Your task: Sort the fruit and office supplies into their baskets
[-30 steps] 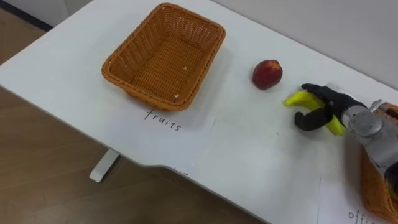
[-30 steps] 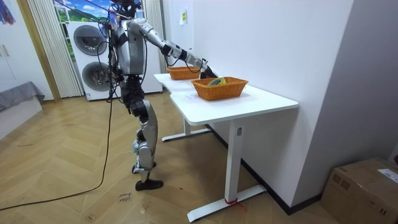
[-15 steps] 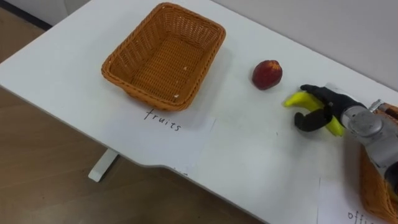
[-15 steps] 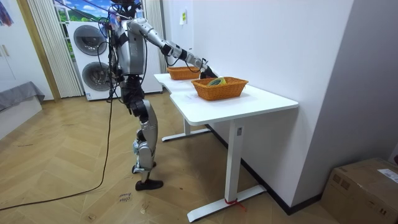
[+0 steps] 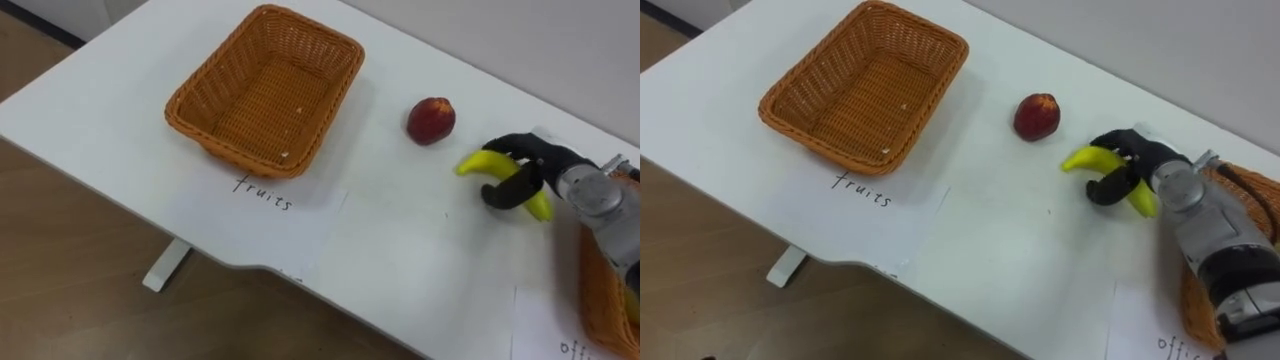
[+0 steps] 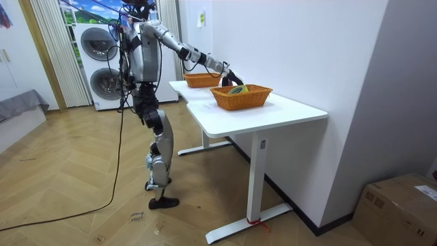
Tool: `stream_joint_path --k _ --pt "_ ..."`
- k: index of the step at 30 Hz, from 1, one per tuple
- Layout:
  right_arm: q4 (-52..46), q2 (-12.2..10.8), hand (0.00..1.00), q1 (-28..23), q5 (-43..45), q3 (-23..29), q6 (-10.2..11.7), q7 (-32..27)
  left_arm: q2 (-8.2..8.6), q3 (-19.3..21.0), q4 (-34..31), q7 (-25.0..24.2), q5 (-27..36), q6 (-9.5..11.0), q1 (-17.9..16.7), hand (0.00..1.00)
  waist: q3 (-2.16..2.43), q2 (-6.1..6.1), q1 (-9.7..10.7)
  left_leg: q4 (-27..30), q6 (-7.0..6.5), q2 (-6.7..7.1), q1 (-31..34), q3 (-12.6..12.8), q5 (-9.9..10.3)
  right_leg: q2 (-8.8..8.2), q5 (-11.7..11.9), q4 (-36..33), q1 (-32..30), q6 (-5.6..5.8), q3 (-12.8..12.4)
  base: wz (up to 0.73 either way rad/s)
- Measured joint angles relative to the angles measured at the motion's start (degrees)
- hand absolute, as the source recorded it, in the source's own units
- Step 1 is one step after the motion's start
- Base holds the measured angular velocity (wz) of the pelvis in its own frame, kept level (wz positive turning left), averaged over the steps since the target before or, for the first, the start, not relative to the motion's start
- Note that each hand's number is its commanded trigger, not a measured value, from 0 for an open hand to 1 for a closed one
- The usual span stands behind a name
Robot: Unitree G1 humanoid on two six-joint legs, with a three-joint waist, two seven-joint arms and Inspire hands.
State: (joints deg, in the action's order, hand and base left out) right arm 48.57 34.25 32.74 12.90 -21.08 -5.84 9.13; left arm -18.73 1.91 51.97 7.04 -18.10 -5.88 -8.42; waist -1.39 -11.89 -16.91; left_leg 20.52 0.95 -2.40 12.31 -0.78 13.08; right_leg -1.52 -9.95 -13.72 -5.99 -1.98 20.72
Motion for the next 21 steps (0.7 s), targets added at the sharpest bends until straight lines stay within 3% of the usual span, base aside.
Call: stream_joint_path --k 6,13,21 --pt "0.1 0.2 1.0 0.0 1.4 -0.1 -0.5 -1.1 -0.03 0.0 0.0 0.0 0.0 0.0 0.1 0.0 -0.02 -0.13 -0.6 -0.3 0.0 0.0 -0.1 0.1 0.0 0.01 0.0 0.1 0.0 0.0 -0.1 0.0" --pt "0.0 0.3 1.0 -0.1 0.9 -0.1 -0.5 -0.2 -0.13 -0.1 0.0 0.0 0.1 0.0 0.1 0.0 -0.36 -0.68 -0.5 -0.3 0.0 -0.01 -0.1 0.1 0.0 0.01 0.0 0.1 0.0 0.0 0.0 0.0" --pt "-0.7 0.4 1.0 -0.2 1.1 -0.1 -0.9 1.9 -0.15 0.3 0.0 -0.4 0.4 0.0 0.1 0.0 -0.23 -1.05 -0.6 -0.8 0.02 -0.02 -1.6 0.4 0.0 -0.02 0.0 0.2 1.1 0.01 -0.2 -0.01"
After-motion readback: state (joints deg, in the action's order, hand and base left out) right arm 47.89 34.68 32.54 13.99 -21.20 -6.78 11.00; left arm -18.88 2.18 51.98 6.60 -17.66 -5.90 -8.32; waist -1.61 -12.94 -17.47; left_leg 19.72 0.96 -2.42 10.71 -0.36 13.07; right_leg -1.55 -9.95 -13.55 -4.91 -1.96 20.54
